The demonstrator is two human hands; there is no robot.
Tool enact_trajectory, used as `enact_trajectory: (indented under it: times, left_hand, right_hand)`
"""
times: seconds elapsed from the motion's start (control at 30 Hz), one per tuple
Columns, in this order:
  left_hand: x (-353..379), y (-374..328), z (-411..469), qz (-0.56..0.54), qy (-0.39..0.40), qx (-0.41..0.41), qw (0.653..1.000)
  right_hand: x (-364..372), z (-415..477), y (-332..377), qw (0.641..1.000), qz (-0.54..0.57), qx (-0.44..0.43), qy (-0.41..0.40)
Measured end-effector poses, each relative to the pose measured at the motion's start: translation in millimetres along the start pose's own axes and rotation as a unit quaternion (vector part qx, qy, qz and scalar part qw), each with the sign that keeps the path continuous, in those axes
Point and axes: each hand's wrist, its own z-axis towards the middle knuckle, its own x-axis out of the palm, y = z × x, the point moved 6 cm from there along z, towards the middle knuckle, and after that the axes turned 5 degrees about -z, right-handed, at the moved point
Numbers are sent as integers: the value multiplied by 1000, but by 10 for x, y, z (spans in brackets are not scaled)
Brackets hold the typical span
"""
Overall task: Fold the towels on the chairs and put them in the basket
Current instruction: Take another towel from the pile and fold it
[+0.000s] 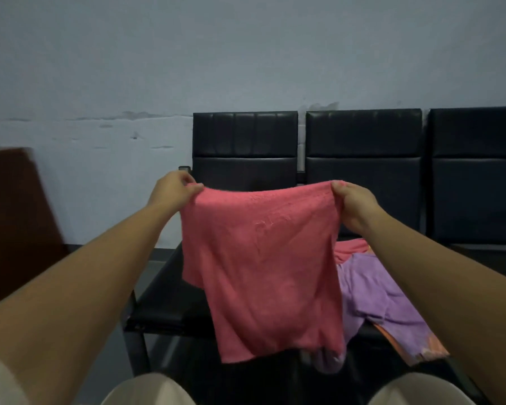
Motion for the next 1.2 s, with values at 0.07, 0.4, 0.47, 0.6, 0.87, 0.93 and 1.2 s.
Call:
enact_trajectory:
  times: [0.07, 0.4, 0.47, 0.6, 0.87, 0.93, 1.2]
  left_hand:
    - [21, 90, 21, -132, 22, -76, 988]
    - [201, 204, -101, 24, 119, -10, 993]
    - [233, 338, -72, -32, 140, -54, 988]
    - [239, 522, -56, -197, 103, -141, 965]
    - [553, 1063, 75, -399, 39, -234, 886]
    - [671, 1104, 228, -392, 49, -208, 895]
    - [435, 725, 1295, -114, -66, -23, 991]
  right_hand:
    - [19, 22, -20, 999, -42, -6, -3]
    - [53, 273, -63, 986, -159, -18, -46]
    - [55, 311, -50, 981, -184, -32, -53]
    - [131, 280, -68, 980, -200, -16, -7]
    - [411, 696, -486, 907, -415, -29, 68]
    - [511, 899, -552, 884, -462, -55, 48]
    - [887, 1675, -119, 898, -406, -156, -70]
